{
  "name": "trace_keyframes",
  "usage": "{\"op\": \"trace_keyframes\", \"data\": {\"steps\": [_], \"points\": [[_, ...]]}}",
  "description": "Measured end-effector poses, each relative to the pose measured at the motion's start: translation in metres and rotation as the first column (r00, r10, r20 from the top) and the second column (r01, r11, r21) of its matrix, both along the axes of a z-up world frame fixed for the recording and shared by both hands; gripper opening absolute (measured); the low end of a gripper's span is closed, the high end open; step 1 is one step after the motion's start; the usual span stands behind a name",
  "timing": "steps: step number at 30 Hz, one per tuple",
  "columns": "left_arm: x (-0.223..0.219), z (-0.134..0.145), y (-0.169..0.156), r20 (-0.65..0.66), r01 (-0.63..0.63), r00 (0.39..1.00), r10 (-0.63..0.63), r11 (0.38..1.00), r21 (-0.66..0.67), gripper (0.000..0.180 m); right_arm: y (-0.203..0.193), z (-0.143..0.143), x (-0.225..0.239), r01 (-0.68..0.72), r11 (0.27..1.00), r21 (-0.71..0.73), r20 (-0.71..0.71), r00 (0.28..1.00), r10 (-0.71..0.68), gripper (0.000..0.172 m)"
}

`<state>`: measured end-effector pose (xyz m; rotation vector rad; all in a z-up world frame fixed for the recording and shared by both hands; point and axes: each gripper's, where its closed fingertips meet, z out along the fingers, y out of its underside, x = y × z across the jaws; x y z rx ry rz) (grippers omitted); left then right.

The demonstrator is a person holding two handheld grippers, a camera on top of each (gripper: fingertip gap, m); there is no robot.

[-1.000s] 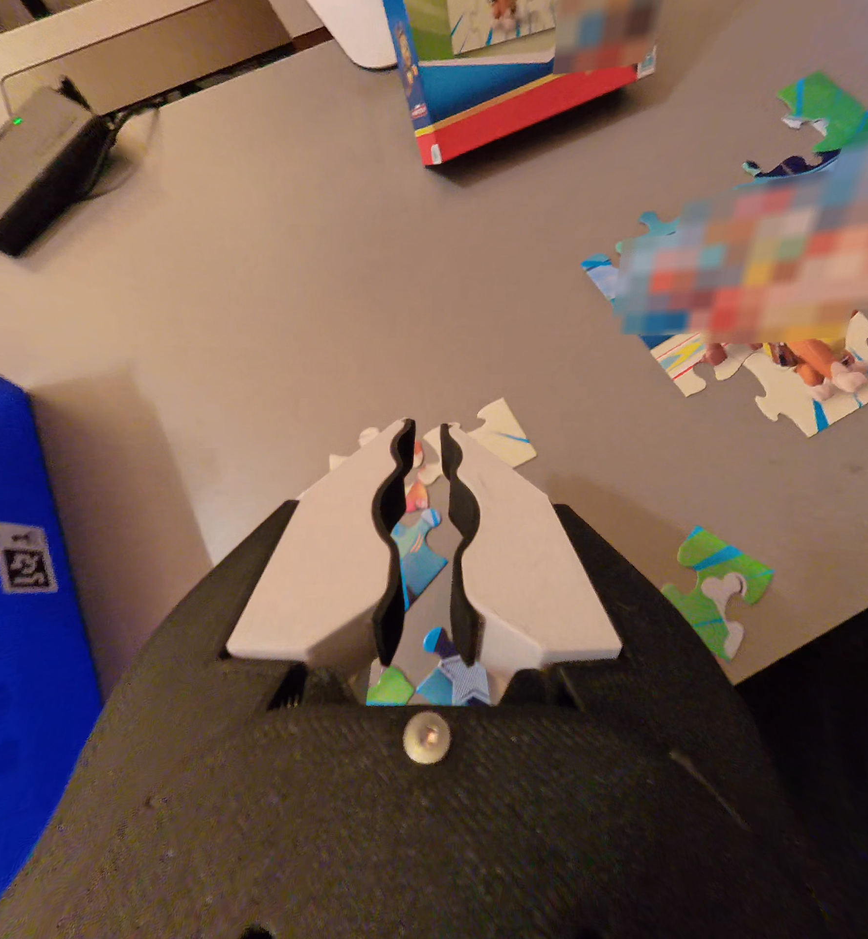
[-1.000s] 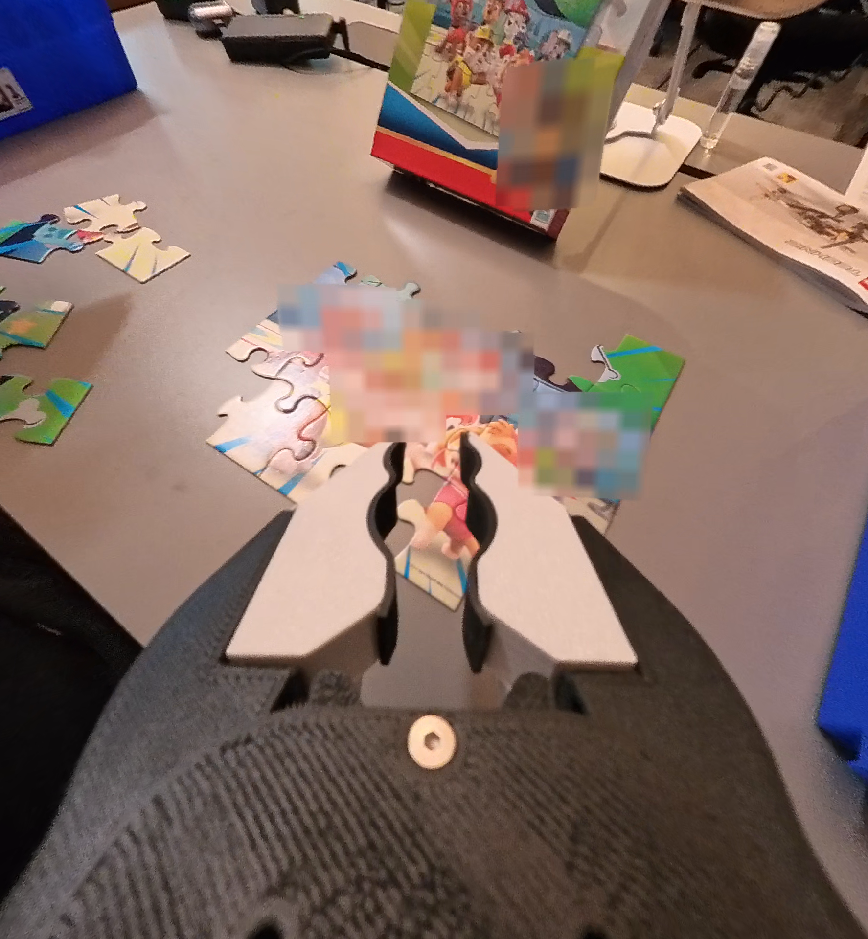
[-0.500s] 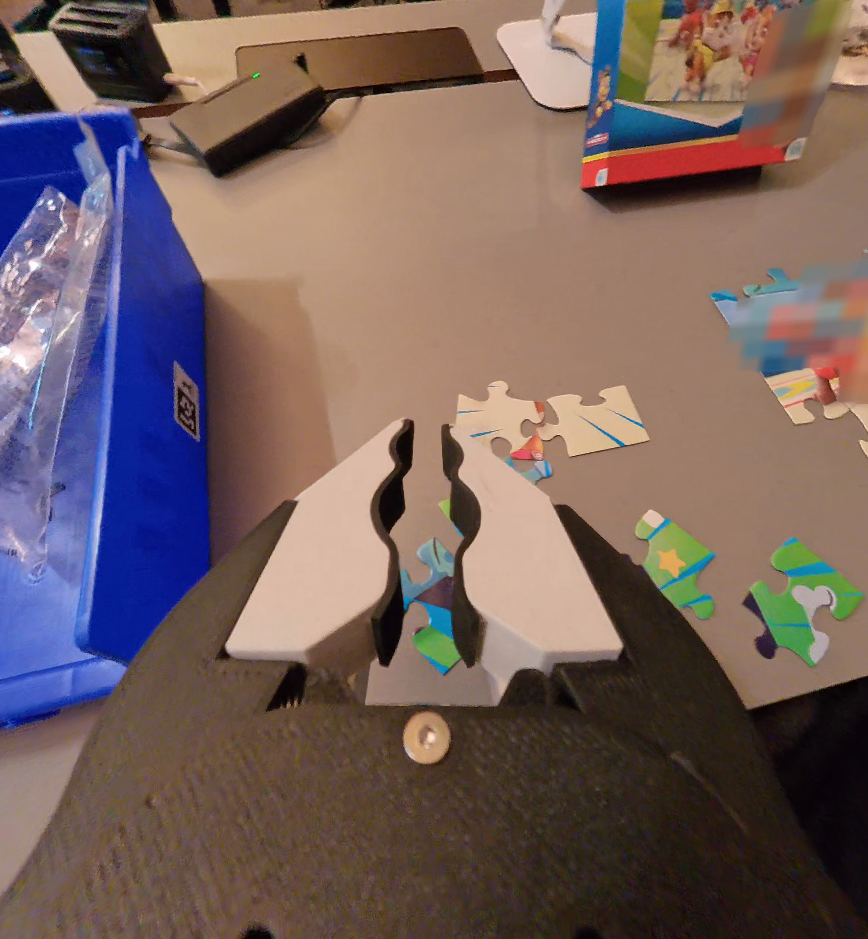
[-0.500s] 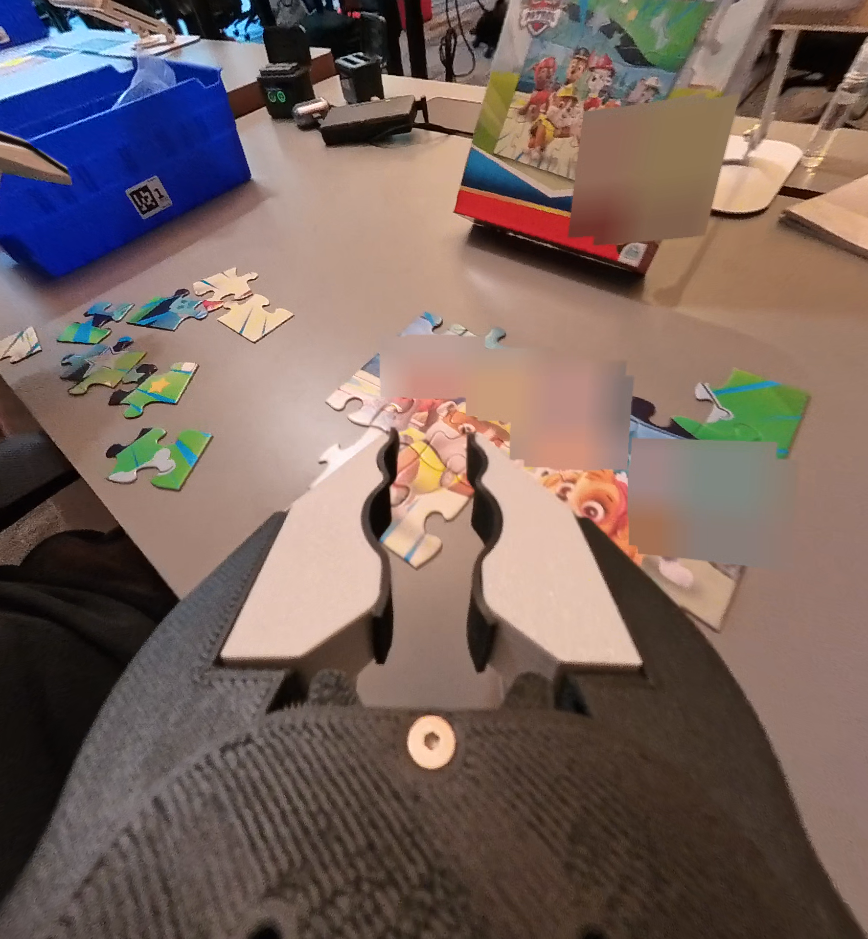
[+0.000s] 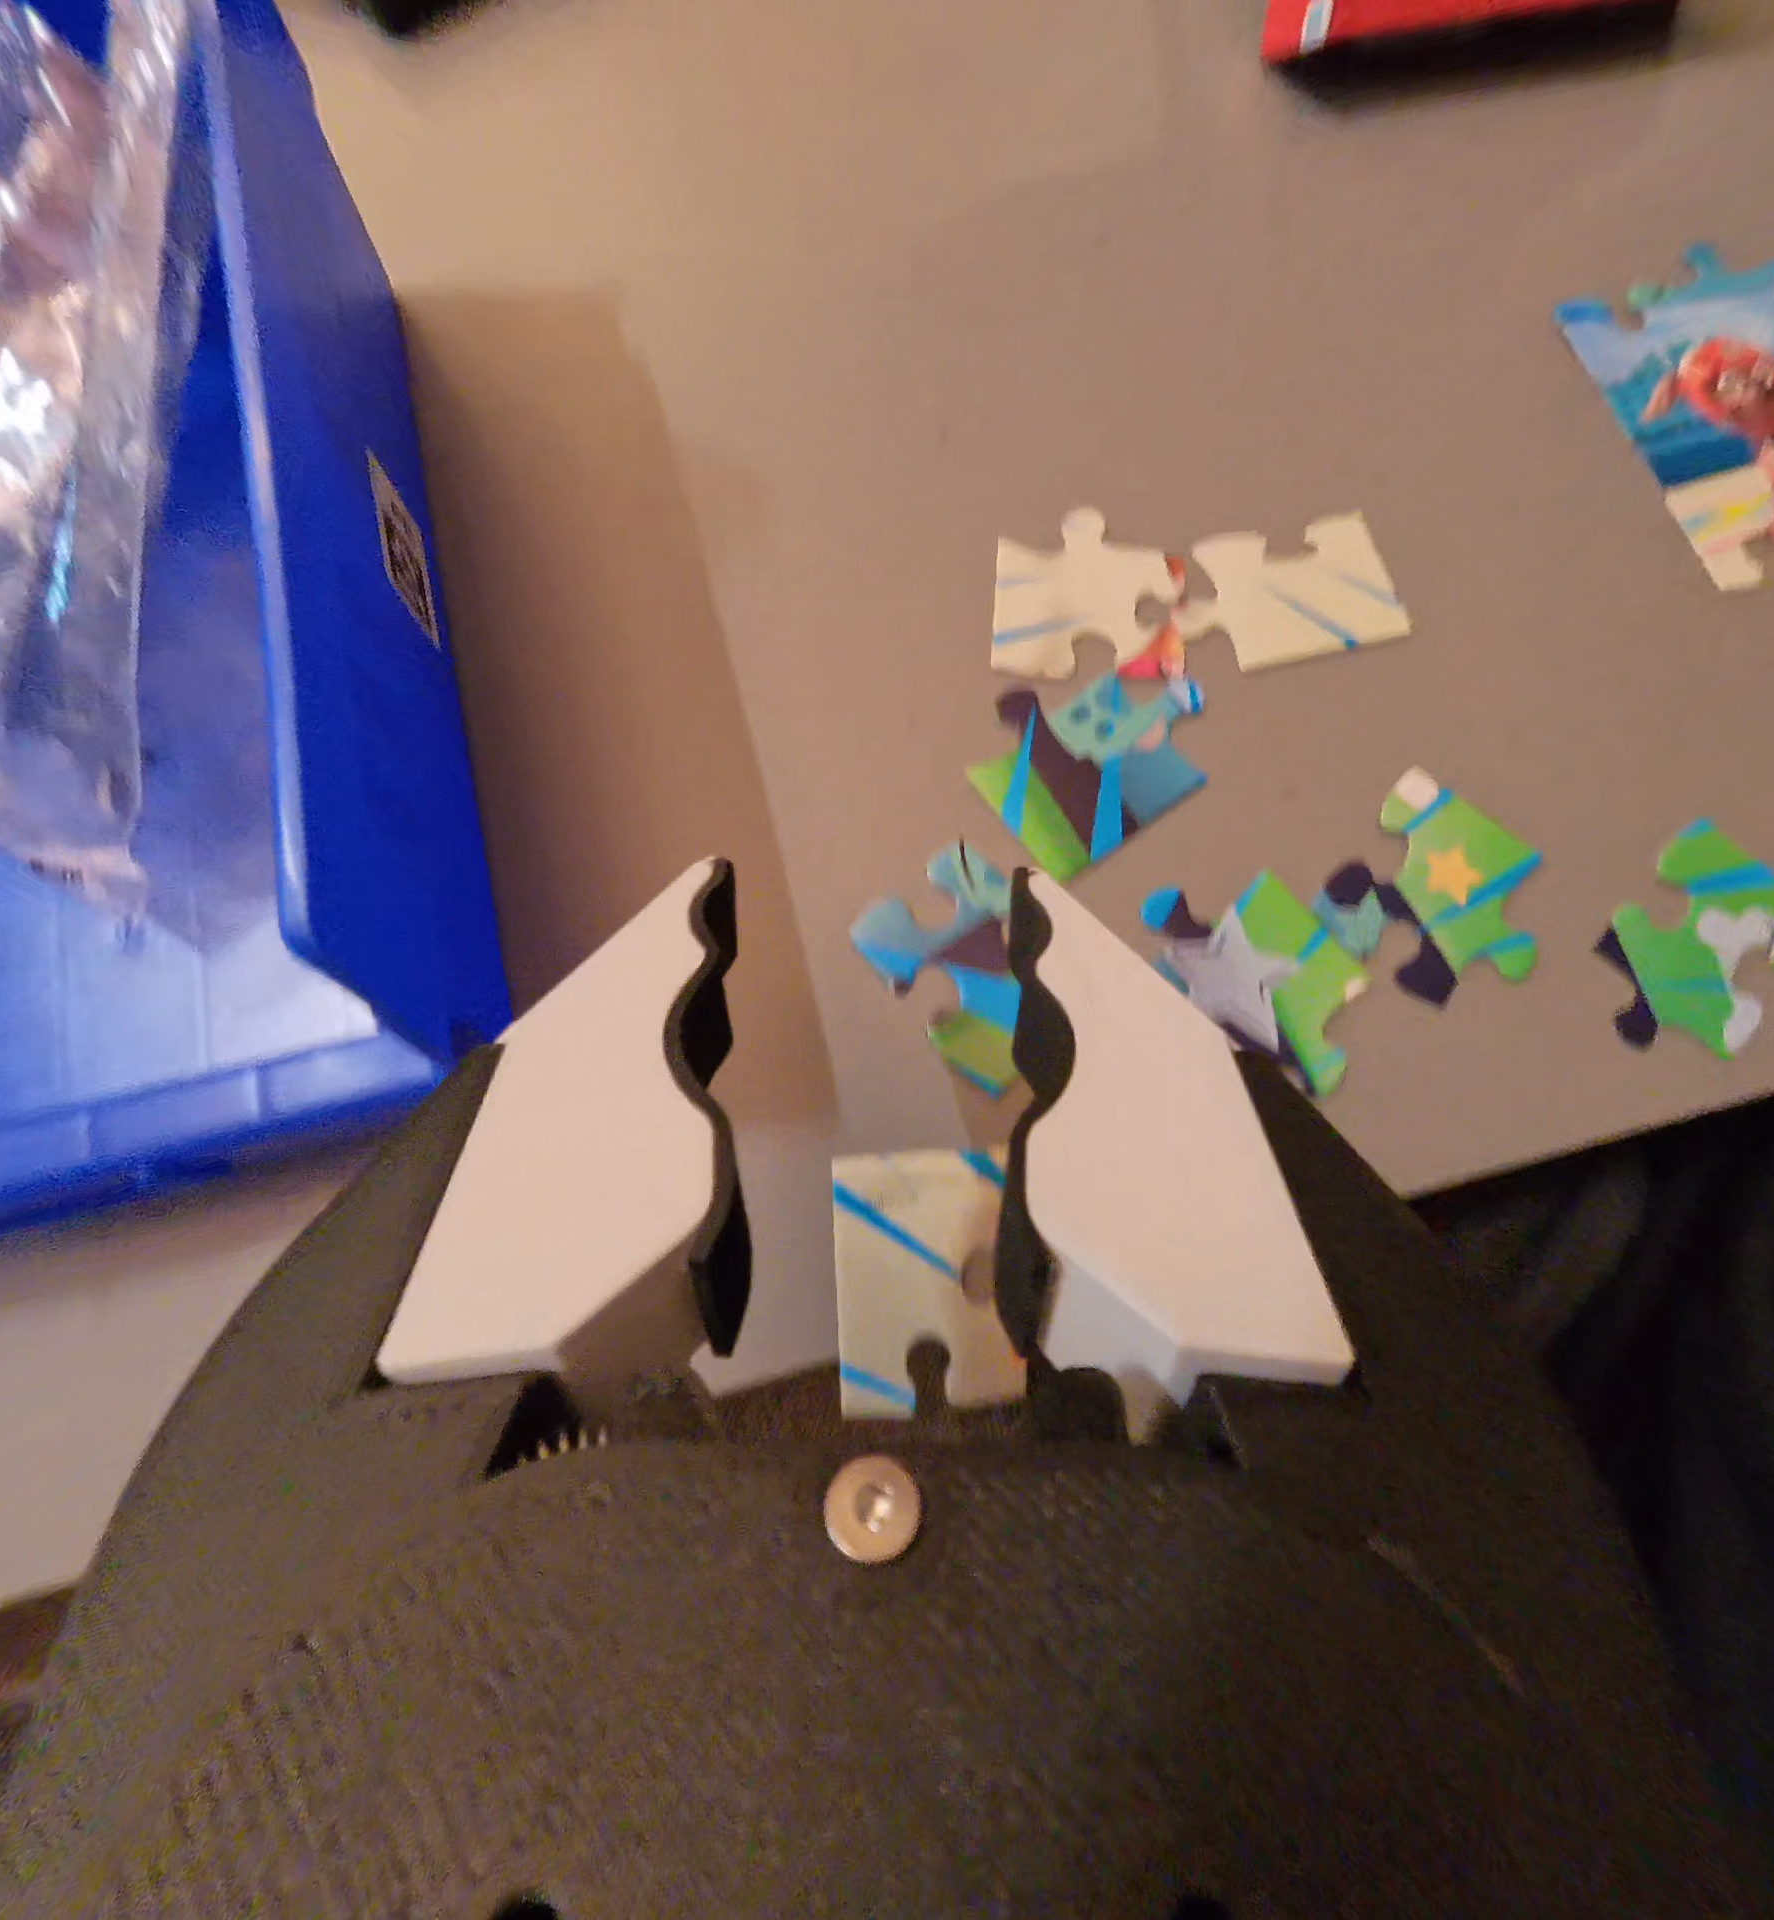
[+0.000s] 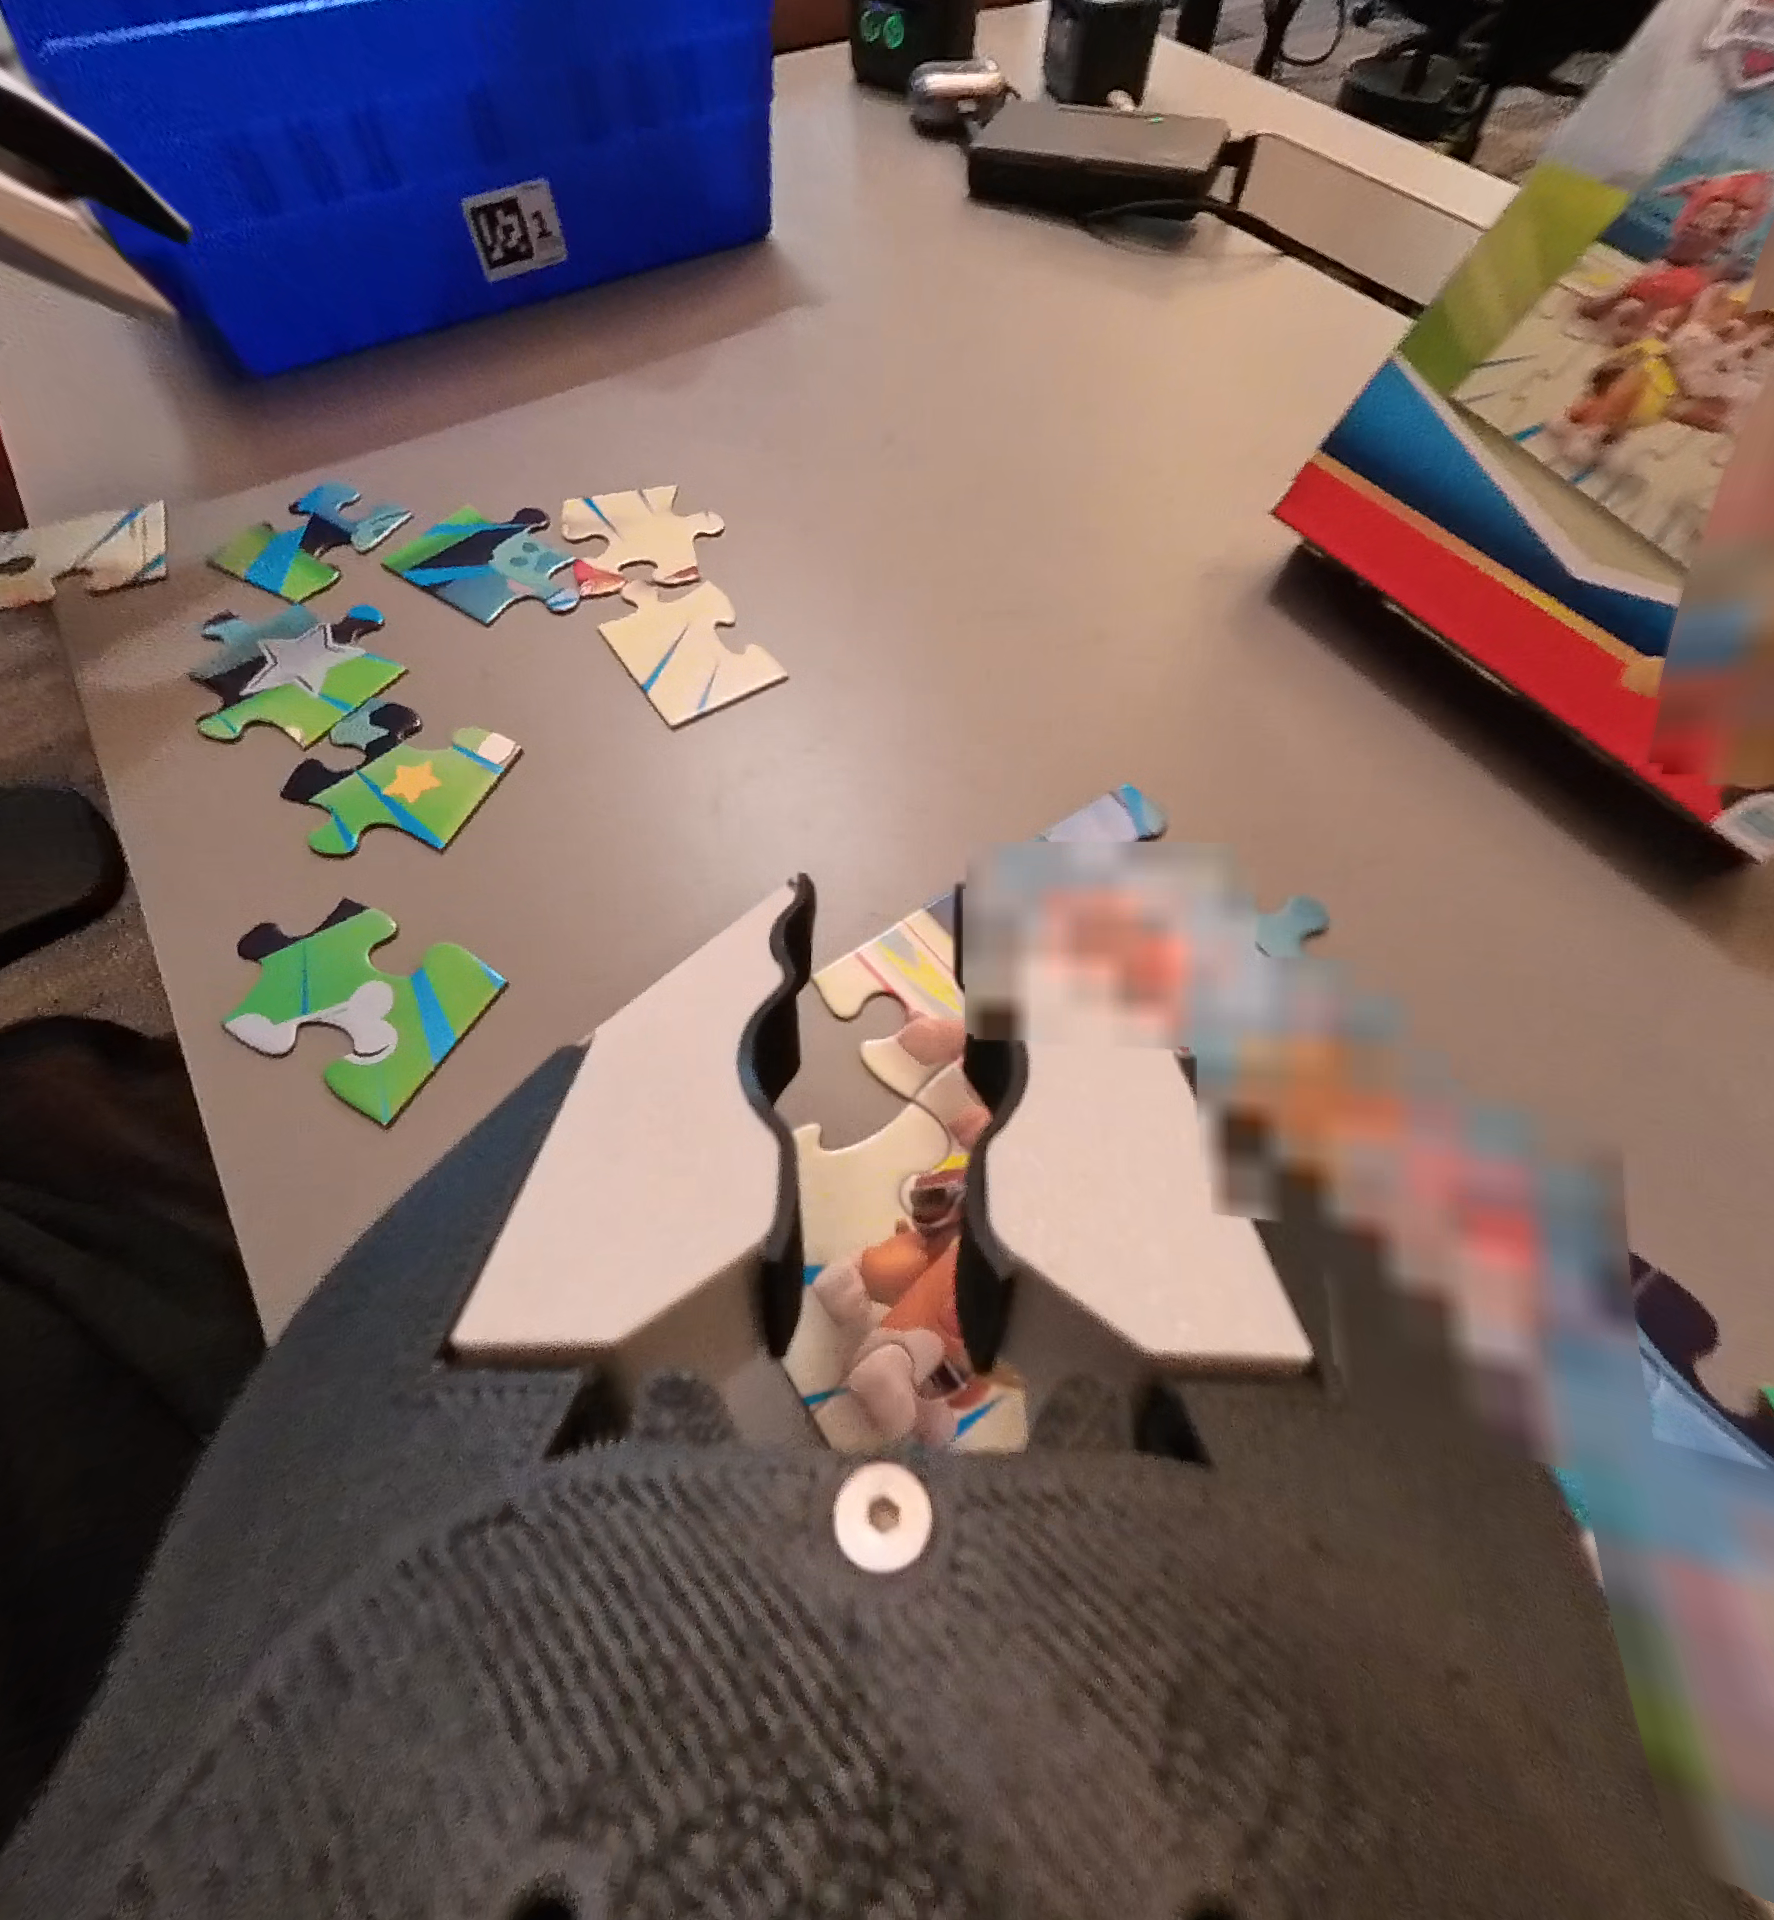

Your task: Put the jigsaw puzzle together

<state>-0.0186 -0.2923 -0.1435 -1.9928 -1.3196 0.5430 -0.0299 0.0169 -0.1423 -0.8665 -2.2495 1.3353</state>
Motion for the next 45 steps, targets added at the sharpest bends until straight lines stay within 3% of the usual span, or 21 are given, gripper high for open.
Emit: {"op": "trace_keyframes", "data": {"steps": [7,11,16,19,23,26,37,45], "points": [[0.083,-0.044,-0.035,0.237,-0.068,0.965,0.110,0.982,-0.179,0.069,-0.025,0.003,0.000,-0.103,0.994,-0.036,-0.007,0.995,0.102,0.025],[0.104,-0.051,-0.030,0.240,-0.114,0.961,0.139,0.987,-0.116,0.077,-0.038,0.006,0.003,-0.147,0.988,-0.058,-0.020,0.989,0.146,0.025],[0.101,-0.066,-0.029,0.219,-0.246,0.941,0.259,0.966,-0.086,0.078,-0.047,0.009,0.008,-0.181,0.982,-0.059,-0.028,0.983,0.179,0.025],[0.098,-0.070,-0.021,0.245,-0.241,0.939,0.242,0.970,-0.037,0.078,-0.045,0.012,0.009,-0.181,0.983,-0.042,-0.046,0.983,0.179,0.025],[0.100,-0.080,-0.020,0.293,-0.186,0.934,0.206,0.978,-0.095,0.074,-0.038,0.014,0.007,-0.161,0.985,-0.062,-0.046,0.986,0.158,0.025],[0.099,-0.082,-0.021,0.301,-0.160,0.933,0.198,0.976,-0.145,0.049,-0.035,0.014,0.008,-0.150,0.984,-0.096,-0.030,0.989,0.148,0.025],[0.091,-0.058,-0.013,0.267,-0.120,0.949,0.167,0.976,-0.184,0.048,-0.023,0.011,0.004,-0.122,0.987,-0.104,-0.022,0.993,0.120,0.025],[0.042,-0.020,0.010,0.115,-0.098,0.987,0.114,0.986,-0.139,0.048,-0.014,0.008,0.004,-0.099,0.989,-0.112,-0.008,0.995,0.098,0.025]]}}
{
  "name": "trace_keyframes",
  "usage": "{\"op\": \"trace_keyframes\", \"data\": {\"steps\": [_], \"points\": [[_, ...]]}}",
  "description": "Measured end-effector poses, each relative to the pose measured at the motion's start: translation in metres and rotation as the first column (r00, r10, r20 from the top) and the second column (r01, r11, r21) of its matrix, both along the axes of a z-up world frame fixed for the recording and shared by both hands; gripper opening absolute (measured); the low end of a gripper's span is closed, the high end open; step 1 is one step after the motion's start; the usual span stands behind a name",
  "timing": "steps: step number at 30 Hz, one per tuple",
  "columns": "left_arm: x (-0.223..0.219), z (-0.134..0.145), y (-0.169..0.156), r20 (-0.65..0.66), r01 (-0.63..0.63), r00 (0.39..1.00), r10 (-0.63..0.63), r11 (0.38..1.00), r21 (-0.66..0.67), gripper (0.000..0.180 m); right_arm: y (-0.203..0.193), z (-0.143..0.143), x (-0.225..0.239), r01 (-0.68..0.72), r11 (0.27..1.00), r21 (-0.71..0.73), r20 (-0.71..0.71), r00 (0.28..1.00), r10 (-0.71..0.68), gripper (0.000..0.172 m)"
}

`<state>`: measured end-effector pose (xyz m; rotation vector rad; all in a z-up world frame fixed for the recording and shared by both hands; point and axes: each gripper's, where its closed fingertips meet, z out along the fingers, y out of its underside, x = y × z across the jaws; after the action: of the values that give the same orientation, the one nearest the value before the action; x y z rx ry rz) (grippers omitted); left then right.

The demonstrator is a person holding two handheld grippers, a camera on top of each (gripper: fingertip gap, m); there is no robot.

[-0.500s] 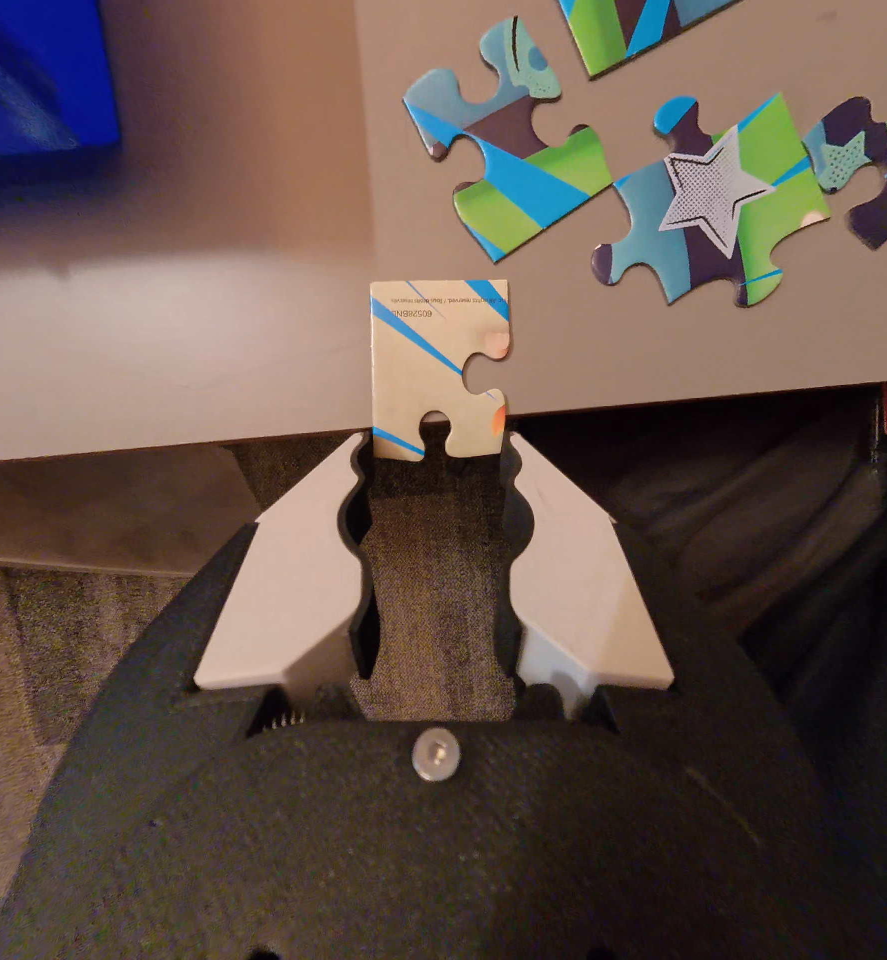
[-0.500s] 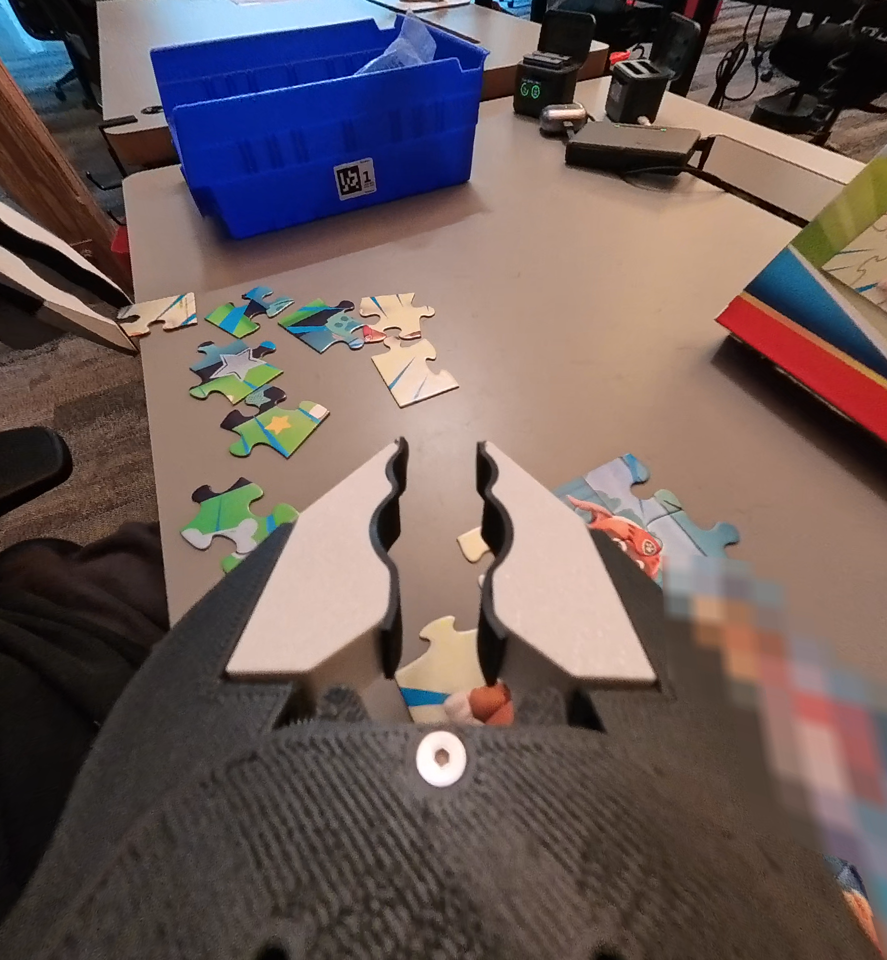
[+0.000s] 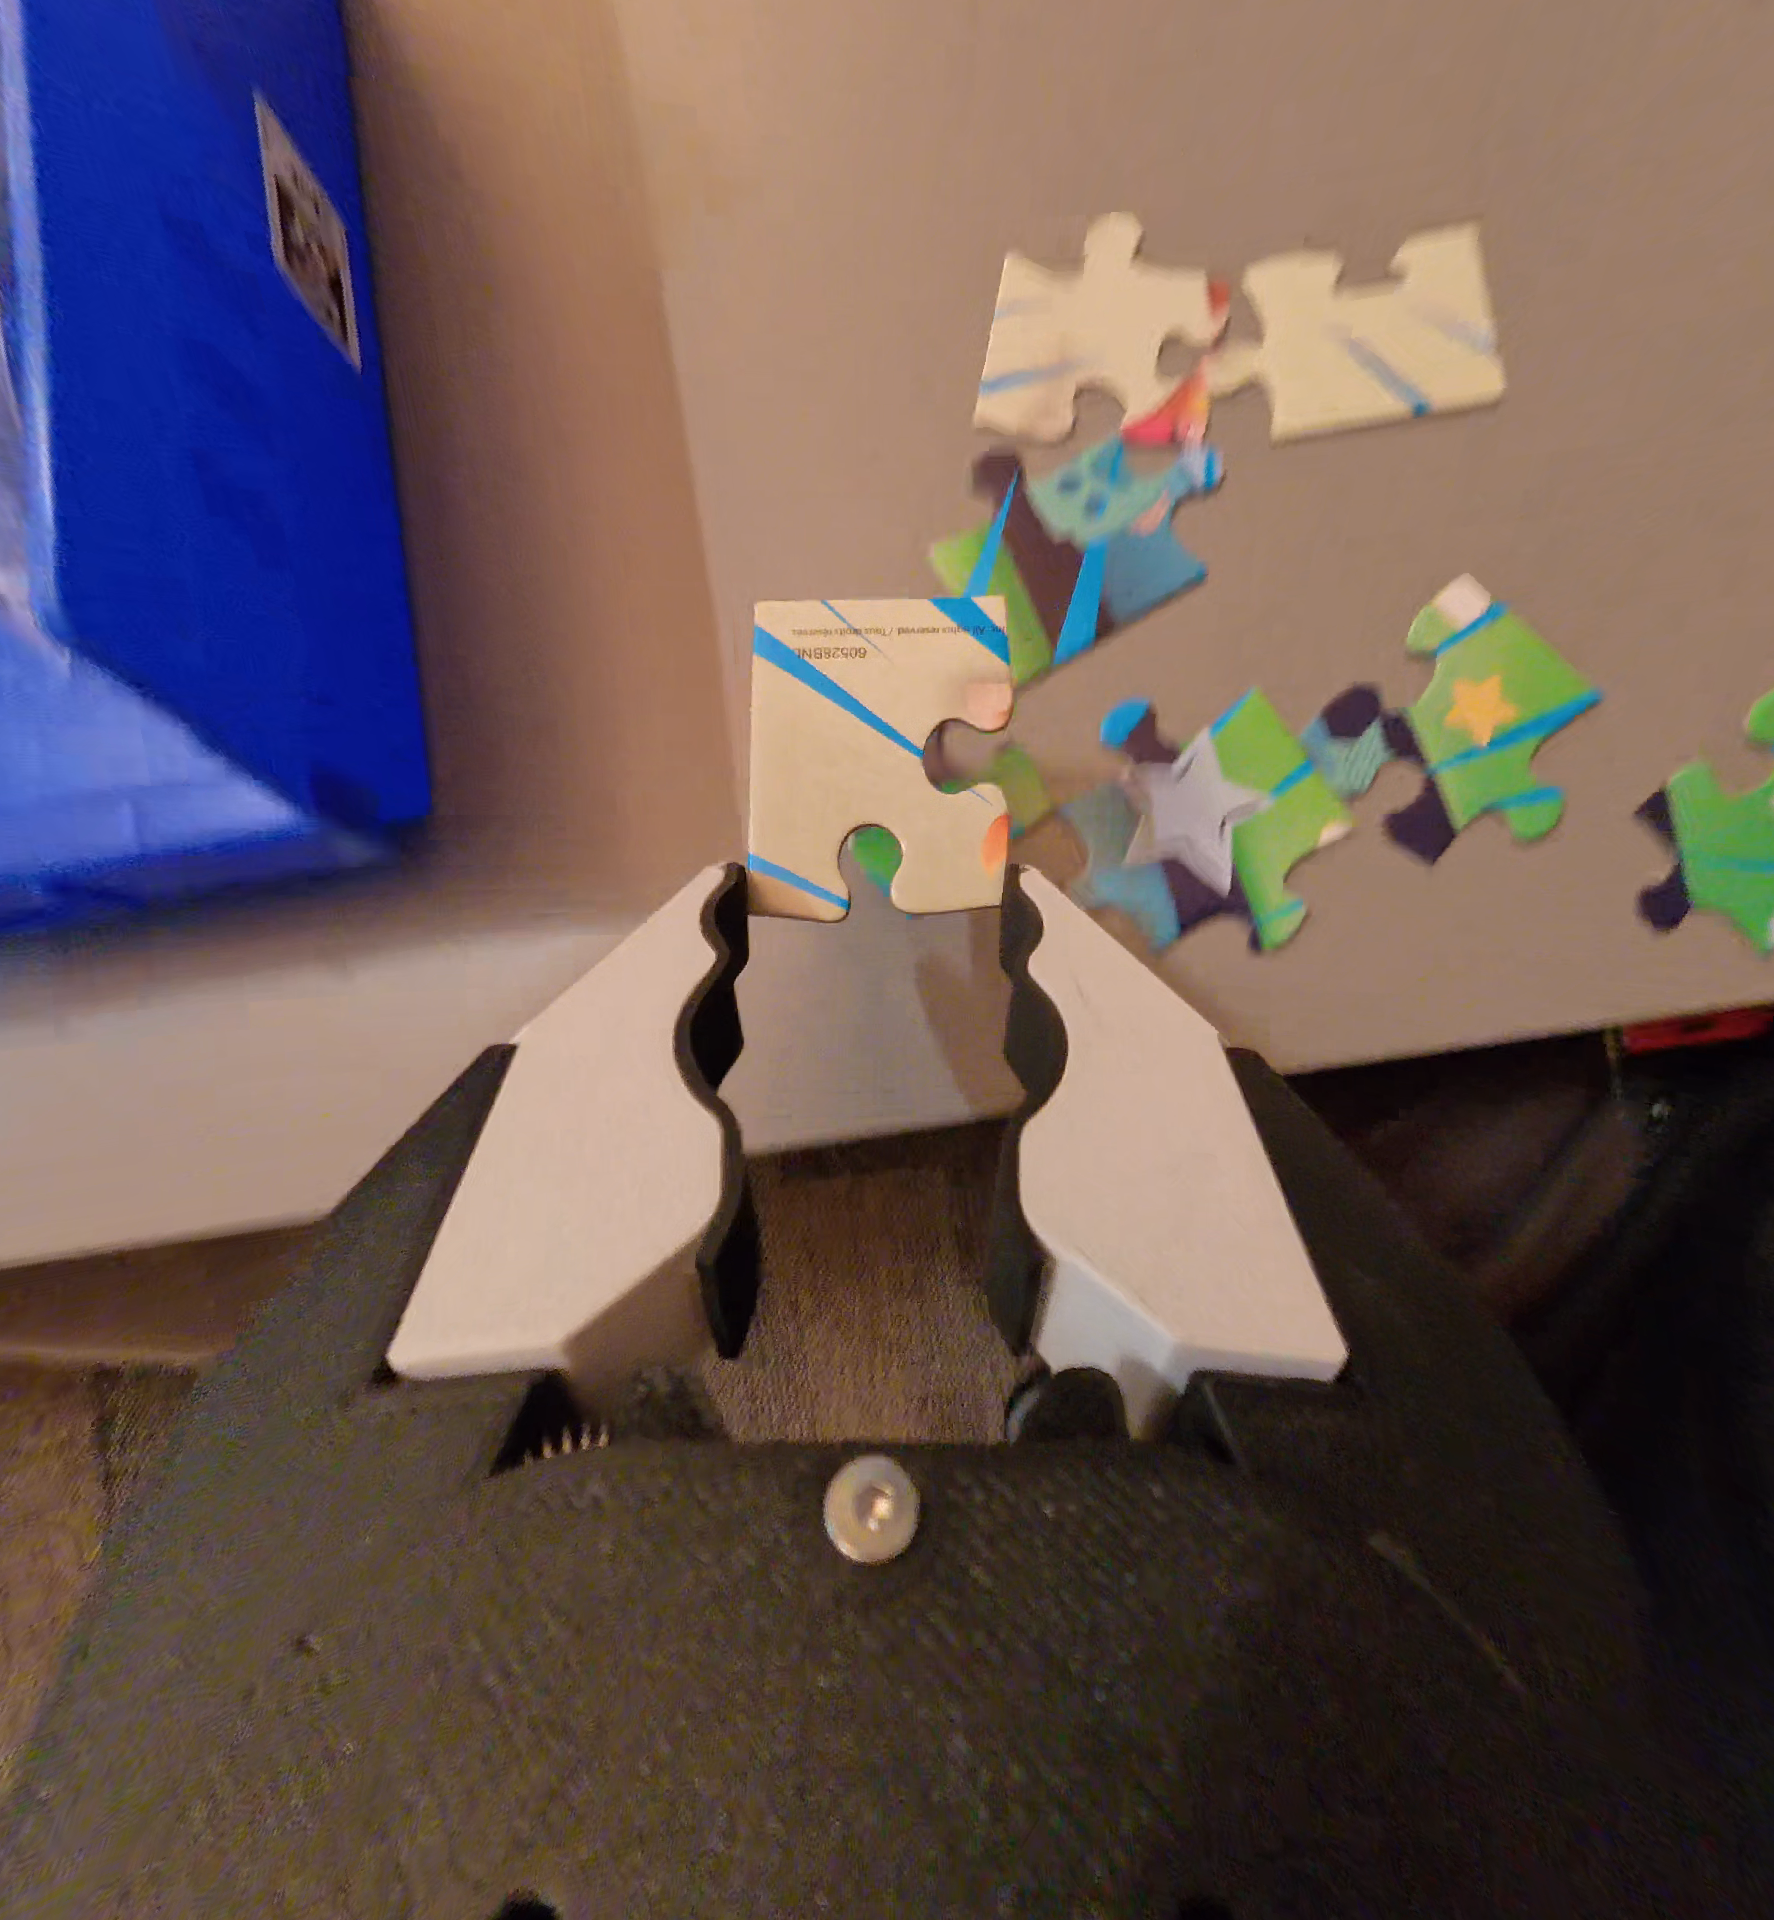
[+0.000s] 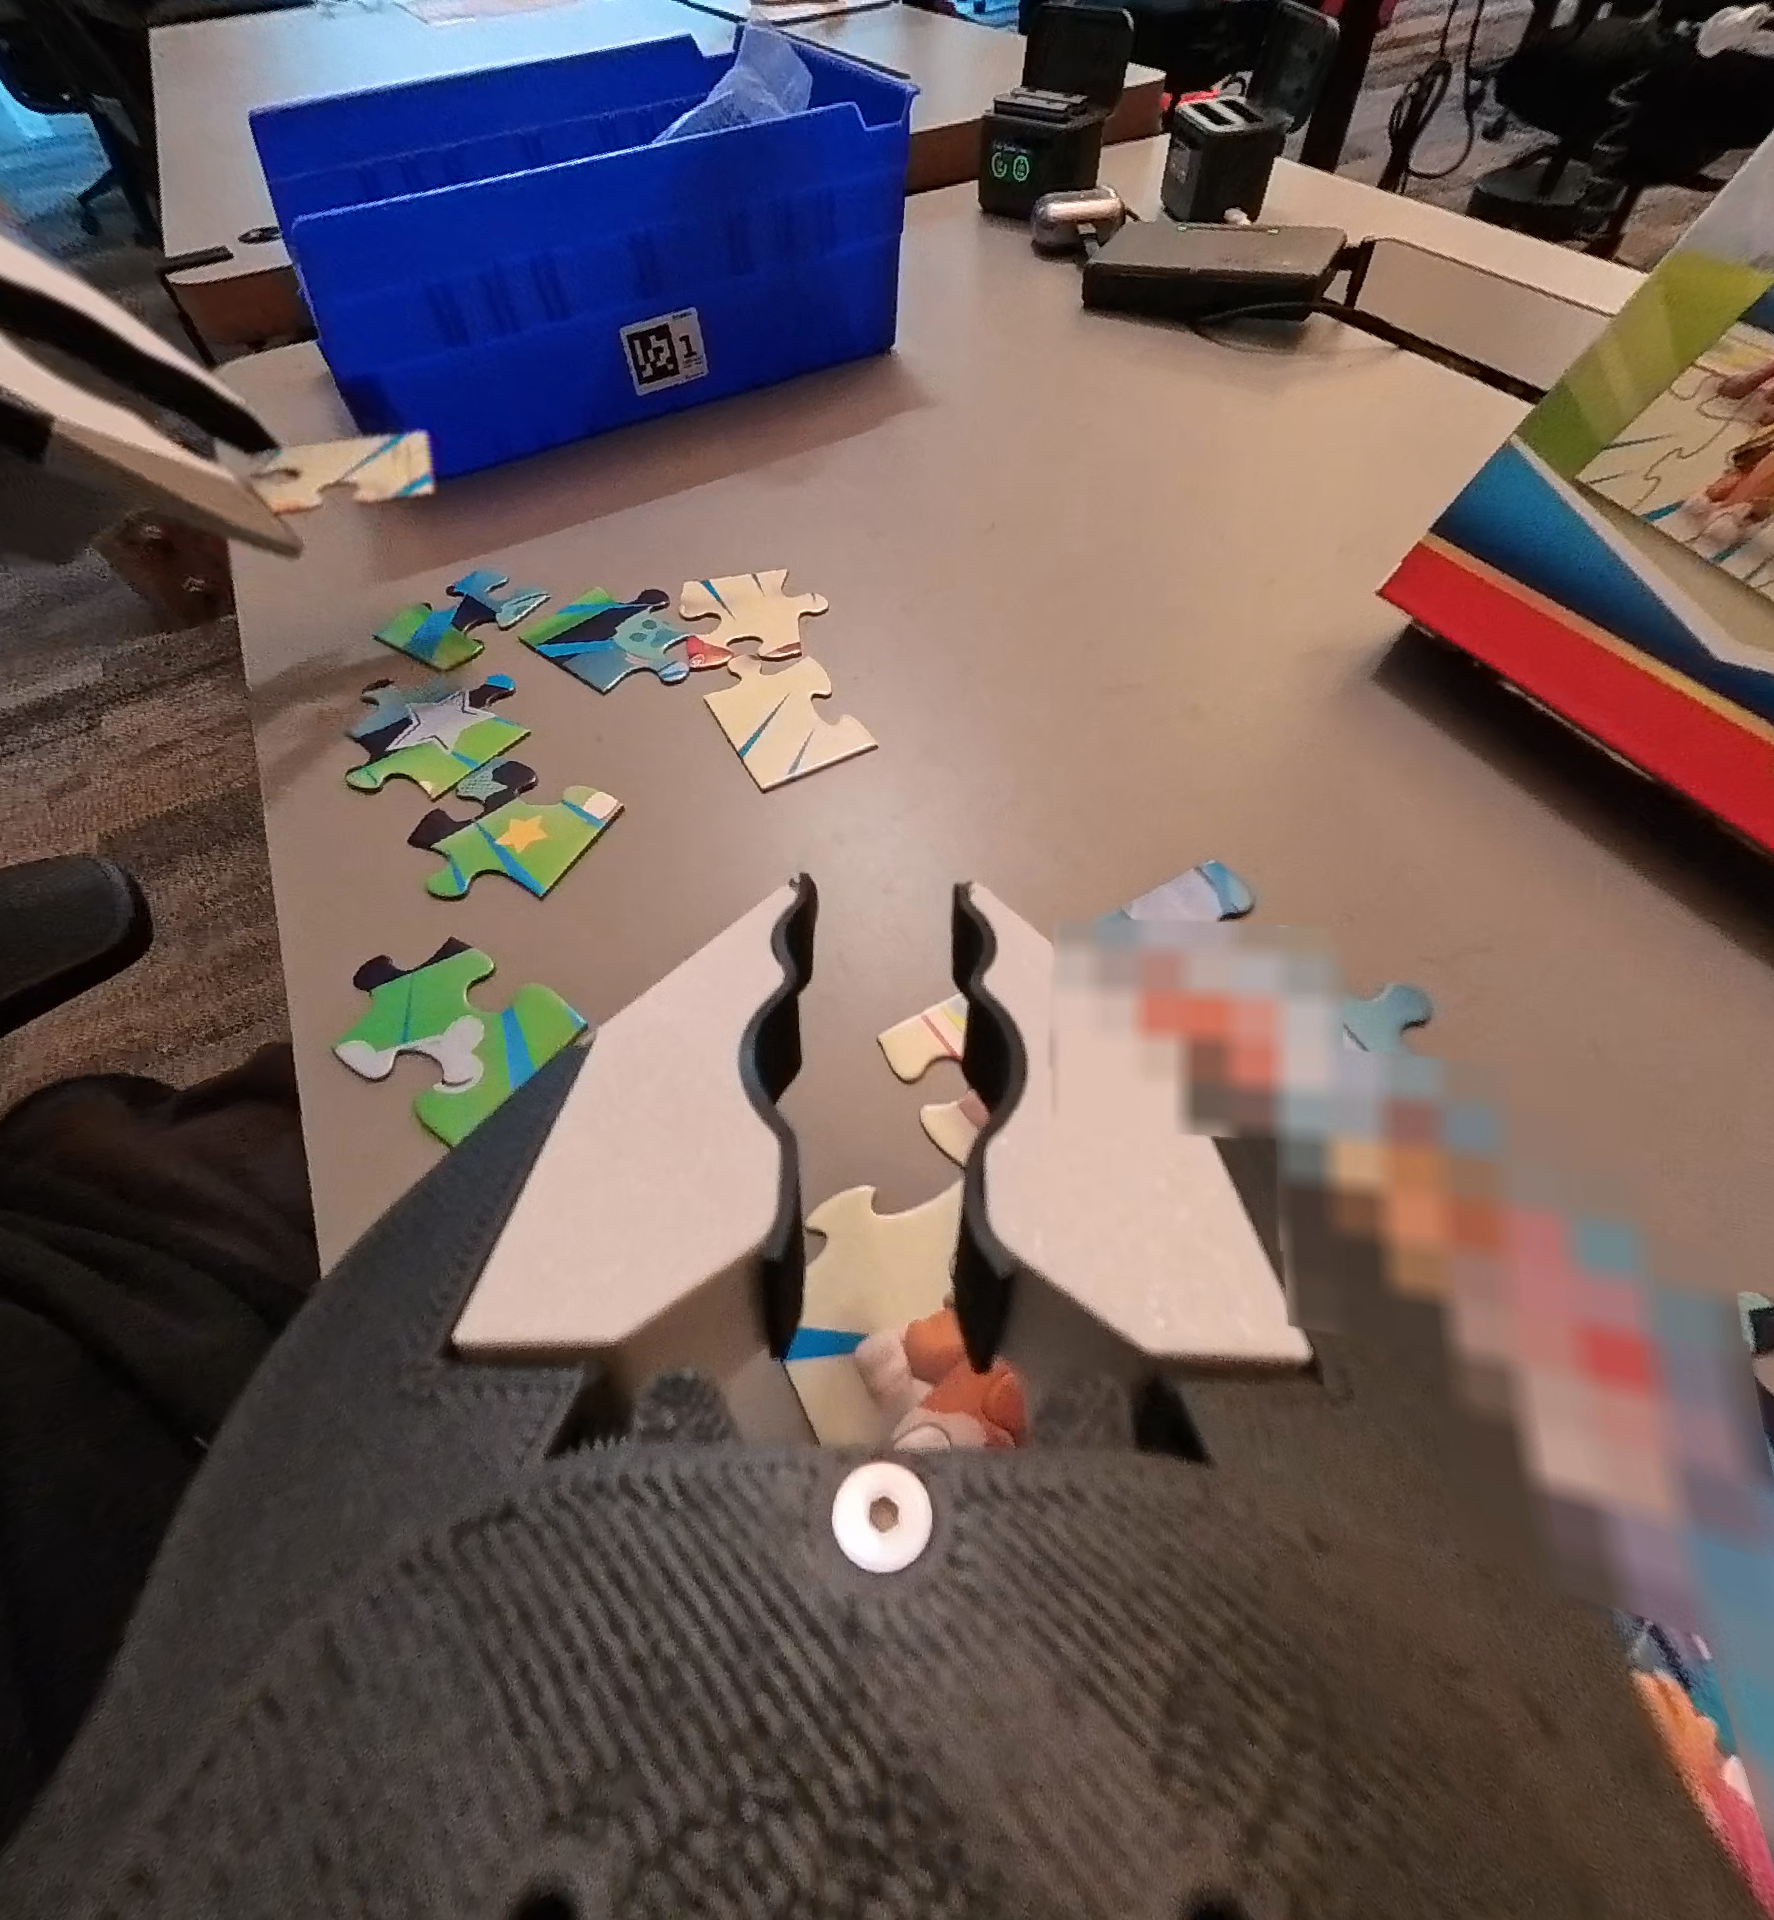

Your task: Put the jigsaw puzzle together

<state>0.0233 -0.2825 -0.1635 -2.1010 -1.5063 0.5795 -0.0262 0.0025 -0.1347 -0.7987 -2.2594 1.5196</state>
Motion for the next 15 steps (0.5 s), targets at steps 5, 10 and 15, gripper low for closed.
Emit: {"op": "trace_keyframes", "data": {"steps": [5,10,15], "points": [[-0.059,0.015,0.036,-0.094,0.093,0.992,-0.086,0.993,0.068,0.048,0.008,0.000,0.001,0.025,1.000,0.006,0.000,1.000,-0.025,0.025],[-0.119,0.006,0.054,-0.101,0.137,0.987,-0.126,0.984,0.113,0.048,0.018,0.000,0.001,0.063,0.998,-0.001,0.007,0.998,-0.063,0.025],[-0.159,-0.018,0.054,-0.040,0.111,0.994,-0.106,0.984,0.140,0.048,0.026,-0.003,0.000,0.096,0.995,0.001,0.018,0.995,-0.096,0.025]]}}
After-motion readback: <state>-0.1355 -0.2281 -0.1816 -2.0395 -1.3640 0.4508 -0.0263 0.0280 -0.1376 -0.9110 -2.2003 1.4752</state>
